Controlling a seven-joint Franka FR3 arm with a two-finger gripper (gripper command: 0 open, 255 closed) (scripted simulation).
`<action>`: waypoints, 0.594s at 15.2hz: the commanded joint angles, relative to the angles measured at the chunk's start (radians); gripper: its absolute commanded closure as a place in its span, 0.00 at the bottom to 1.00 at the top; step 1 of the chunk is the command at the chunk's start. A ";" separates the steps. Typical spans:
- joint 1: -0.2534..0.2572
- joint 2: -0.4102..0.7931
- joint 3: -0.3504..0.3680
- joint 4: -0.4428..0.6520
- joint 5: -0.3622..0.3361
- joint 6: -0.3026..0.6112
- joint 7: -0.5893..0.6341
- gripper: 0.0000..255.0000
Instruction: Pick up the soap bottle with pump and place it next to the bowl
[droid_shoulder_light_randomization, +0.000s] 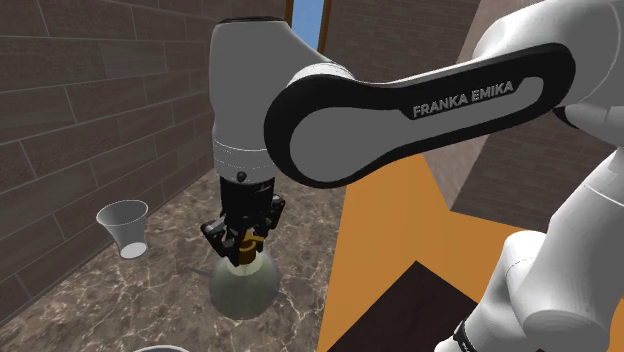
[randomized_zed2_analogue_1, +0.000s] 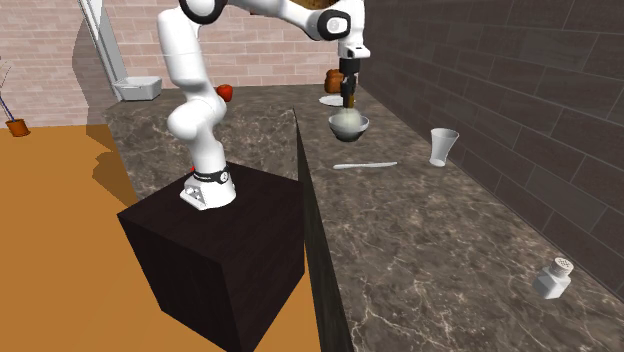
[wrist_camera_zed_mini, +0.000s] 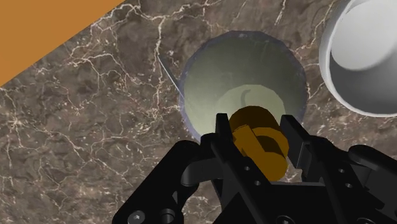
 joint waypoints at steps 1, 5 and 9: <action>0.000 0.006 0.001 -0.021 -0.003 0.027 0.003 1.00; 0.001 0.021 0.003 -0.060 -0.011 0.079 0.010 1.00; 0.002 0.040 0.005 -0.096 -0.022 0.132 0.019 1.00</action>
